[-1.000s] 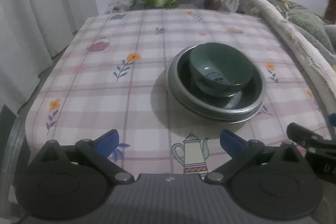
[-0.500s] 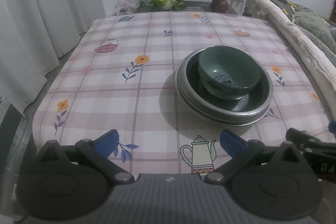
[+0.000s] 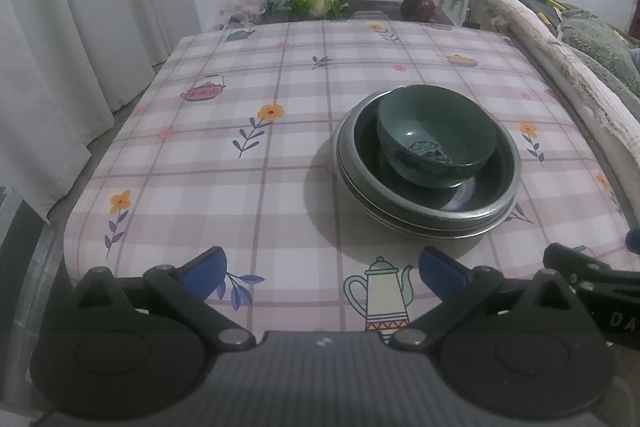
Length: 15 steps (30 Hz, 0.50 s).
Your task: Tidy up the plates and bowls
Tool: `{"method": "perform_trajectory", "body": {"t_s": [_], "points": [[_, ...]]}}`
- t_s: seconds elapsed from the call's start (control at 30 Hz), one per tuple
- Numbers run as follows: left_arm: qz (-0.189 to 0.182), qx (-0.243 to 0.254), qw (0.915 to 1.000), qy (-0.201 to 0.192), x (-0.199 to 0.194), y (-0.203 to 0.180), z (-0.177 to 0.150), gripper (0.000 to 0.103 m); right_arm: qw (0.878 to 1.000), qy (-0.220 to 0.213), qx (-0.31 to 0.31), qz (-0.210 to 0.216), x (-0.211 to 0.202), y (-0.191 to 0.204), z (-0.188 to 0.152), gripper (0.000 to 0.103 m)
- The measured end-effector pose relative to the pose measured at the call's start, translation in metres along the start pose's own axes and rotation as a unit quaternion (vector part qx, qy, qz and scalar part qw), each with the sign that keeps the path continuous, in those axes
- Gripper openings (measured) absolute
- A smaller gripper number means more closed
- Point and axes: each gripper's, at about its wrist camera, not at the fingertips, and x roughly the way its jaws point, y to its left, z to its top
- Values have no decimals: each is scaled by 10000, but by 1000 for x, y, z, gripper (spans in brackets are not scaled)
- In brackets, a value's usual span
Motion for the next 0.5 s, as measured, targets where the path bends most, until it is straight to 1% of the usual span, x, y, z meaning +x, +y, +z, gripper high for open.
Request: {"method": "perform_trajectory", "body": {"t_s": [0.5], "points": [[-8, -2, 10000, 59, 2, 1, -1, 103, 10000, 18, 7, 11, 1, 1, 0, 102]]}}
